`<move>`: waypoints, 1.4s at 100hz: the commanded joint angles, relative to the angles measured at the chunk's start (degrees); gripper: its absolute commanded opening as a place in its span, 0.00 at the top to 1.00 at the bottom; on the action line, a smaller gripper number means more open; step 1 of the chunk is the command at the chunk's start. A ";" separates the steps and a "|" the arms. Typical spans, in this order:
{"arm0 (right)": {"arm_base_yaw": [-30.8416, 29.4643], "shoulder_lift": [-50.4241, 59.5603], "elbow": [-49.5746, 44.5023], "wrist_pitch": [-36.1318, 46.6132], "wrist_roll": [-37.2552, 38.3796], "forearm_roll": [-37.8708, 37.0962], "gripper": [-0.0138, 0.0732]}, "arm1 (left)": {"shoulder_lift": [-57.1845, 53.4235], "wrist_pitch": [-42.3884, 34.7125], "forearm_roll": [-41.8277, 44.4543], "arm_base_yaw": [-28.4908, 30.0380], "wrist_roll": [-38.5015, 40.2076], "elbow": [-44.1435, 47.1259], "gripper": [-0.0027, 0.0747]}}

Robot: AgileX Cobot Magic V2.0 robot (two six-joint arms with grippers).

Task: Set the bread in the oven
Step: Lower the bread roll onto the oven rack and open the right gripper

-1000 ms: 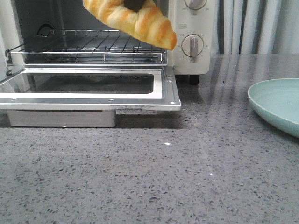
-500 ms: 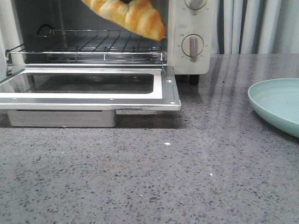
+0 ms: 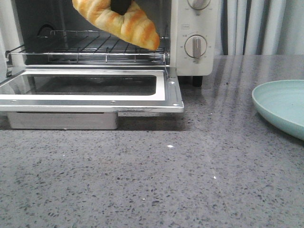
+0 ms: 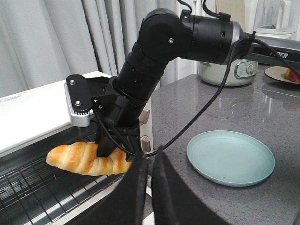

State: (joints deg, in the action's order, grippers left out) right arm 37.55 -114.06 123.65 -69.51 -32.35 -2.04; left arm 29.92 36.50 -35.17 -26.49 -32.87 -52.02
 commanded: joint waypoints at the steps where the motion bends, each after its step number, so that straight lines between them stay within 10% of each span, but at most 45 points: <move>1: -0.09 3.07 1.95 3.45 -0.66 -0.96 0.93 | 0.78 -3.42 -1.87 0.05 0.09 -1.76 0.99; 47: -0.09 3.07 1.95 6.07 -0.66 -1.25 0.91 | 0.78 -3.29 -1.87 0.05 0.09 -1.76 0.99; 79: -0.09 3.07 1.95 6.68 0.01 -1.25 0.44 | 0.78 -2.60 -1.87 0.05 0.09 -1.76 0.99; 140: -0.09 2.93 1.95 7.15 3.08 -1.98 0.43 | 0.78 -2.23 -1.87 0.05 0.09 -1.76 0.99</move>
State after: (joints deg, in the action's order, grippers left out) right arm 37.74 -114.06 123.68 -66.38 -30.35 -2.00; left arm 29.92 37.81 -35.17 -26.49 -32.87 -52.02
